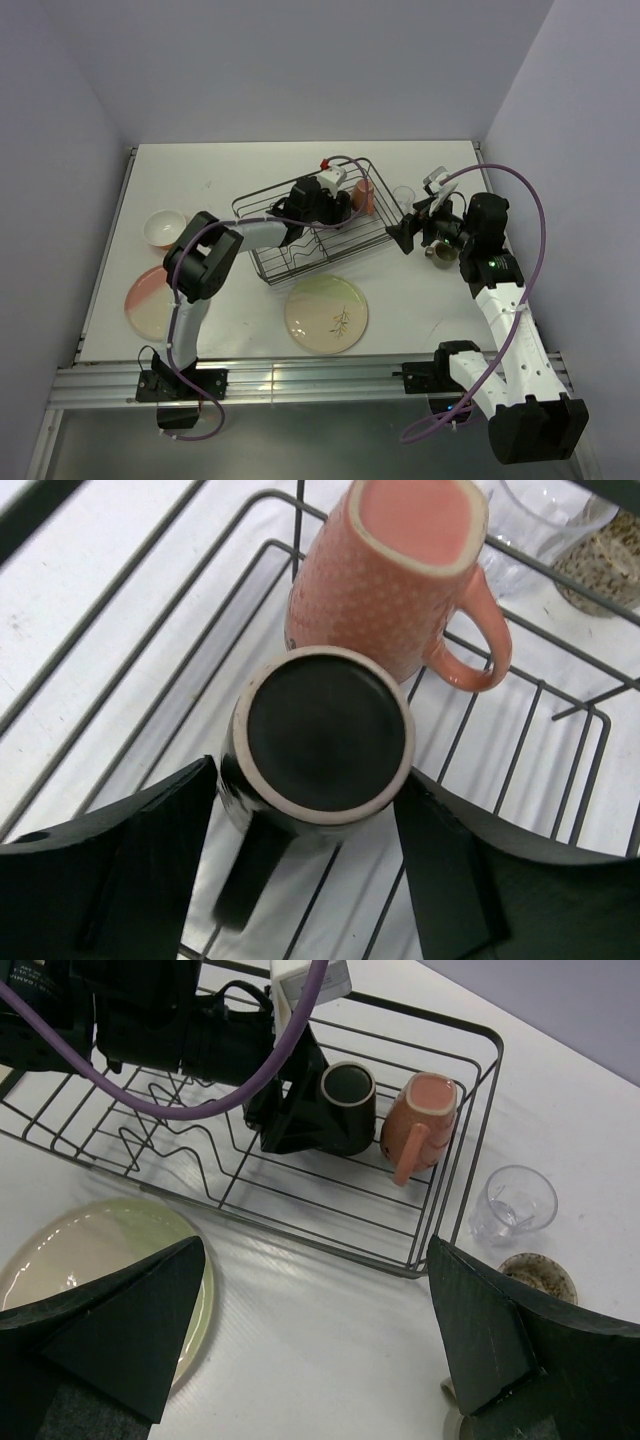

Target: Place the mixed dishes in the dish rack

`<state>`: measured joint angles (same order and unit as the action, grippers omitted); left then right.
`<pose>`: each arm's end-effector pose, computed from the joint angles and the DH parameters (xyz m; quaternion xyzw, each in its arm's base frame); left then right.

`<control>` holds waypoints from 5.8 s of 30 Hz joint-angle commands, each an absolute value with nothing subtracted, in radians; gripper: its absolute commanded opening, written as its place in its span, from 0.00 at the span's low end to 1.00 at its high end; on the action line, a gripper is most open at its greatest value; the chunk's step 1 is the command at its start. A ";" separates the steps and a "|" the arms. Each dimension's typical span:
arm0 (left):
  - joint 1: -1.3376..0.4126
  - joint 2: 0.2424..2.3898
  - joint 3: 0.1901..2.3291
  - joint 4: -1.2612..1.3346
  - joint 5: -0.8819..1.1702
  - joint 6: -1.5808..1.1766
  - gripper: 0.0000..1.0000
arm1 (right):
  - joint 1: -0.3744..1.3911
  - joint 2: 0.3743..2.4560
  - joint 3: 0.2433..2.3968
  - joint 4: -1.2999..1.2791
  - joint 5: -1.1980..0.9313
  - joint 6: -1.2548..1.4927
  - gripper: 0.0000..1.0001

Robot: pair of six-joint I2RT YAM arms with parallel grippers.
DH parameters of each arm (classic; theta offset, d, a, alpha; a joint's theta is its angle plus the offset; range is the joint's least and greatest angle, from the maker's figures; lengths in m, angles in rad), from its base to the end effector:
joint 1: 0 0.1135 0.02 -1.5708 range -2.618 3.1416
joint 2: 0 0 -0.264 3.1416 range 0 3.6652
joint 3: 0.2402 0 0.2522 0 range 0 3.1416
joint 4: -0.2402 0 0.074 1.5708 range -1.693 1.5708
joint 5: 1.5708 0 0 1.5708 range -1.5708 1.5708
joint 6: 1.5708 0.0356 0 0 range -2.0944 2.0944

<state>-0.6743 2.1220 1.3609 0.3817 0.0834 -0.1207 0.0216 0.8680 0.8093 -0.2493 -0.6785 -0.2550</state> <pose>0.3721 -0.3012 0.1723 0.2485 0.7892 -0.2488 0.5035 0.1938 0.0265 0.3296 -0.2995 0.7268 0.2020 0.5841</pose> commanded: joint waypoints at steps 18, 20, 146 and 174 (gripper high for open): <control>-0.692 2.037 1.342 0.382 0.008 -0.130 0.87 | 0.014 0.850 0.824 -0.241 -0.690 -0.259 0.99; -0.690 2.023 1.339 0.387 0.005 -0.130 0.88 | 0.012 0.850 0.825 -0.242 -0.696 -0.259 0.99; -0.491 1.741 1.239 1.061 1.025 -1.738 0.95 | 0.422 0.983 0.692 0.686 -0.621 -0.692 0.00; -0.492 1.674 1.169 1.017 1.063 -1.690 0.42 | 0.485 0.980 0.632 0.715 -0.588 -0.721 0.05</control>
